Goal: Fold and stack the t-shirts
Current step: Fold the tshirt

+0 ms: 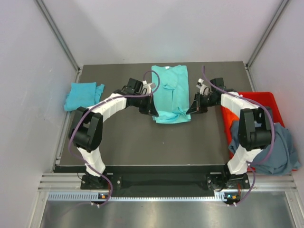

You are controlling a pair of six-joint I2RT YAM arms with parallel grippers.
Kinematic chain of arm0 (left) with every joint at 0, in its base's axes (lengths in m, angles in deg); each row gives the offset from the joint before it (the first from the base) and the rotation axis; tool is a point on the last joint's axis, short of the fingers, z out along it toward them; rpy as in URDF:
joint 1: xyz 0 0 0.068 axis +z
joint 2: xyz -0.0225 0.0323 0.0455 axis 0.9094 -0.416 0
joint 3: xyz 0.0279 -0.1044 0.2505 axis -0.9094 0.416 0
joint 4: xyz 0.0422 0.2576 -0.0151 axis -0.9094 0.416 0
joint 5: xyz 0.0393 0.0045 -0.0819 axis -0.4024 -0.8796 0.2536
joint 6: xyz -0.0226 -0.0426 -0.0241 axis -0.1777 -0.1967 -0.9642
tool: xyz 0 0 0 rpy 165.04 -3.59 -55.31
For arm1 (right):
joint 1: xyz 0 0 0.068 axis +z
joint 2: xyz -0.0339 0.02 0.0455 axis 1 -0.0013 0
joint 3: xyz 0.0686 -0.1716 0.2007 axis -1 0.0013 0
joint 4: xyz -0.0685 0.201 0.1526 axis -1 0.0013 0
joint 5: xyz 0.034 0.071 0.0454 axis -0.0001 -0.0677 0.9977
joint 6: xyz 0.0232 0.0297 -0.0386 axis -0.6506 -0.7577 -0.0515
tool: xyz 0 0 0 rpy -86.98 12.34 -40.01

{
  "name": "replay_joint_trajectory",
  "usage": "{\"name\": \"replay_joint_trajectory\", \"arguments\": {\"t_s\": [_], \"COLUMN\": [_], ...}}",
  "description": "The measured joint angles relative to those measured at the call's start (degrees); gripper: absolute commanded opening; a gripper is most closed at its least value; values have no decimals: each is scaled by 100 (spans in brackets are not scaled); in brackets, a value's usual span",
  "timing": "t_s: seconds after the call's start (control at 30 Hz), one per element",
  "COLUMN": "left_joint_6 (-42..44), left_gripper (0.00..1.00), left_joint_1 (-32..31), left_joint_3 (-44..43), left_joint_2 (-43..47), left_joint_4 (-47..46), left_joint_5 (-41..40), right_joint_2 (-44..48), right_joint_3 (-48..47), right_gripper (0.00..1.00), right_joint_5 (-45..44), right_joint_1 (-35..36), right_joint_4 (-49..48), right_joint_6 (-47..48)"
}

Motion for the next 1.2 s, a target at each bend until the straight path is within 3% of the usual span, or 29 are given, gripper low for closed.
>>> {"name": "replay_joint_trajectory", "arguments": {"t_s": [0.4, 0.9, 1.2], "left_joint_6": [304, 549, 557], "left_gripper": [0, 0, 0], "left_joint_1": [50, 229, 227], "left_joint_3": [-1128, -2778, -2949], "left_joint_2": [-1060, -1384, -1711], "left_joint_4": [393, 389, 466], "left_joint_5": [-479, -1056, -1060], "right_joint_2": [-929, -988, -1379], "right_joint_3": [-1161, -1563, -2341], "right_gripper": [0, 0, 0], "right_joint_5": [-37, -173, -186], "right_joint_1": [-28, -133, -142], "right_joint_4": [-433, -750, -1060], "right_joint_6": [-177, -310, -634]}}
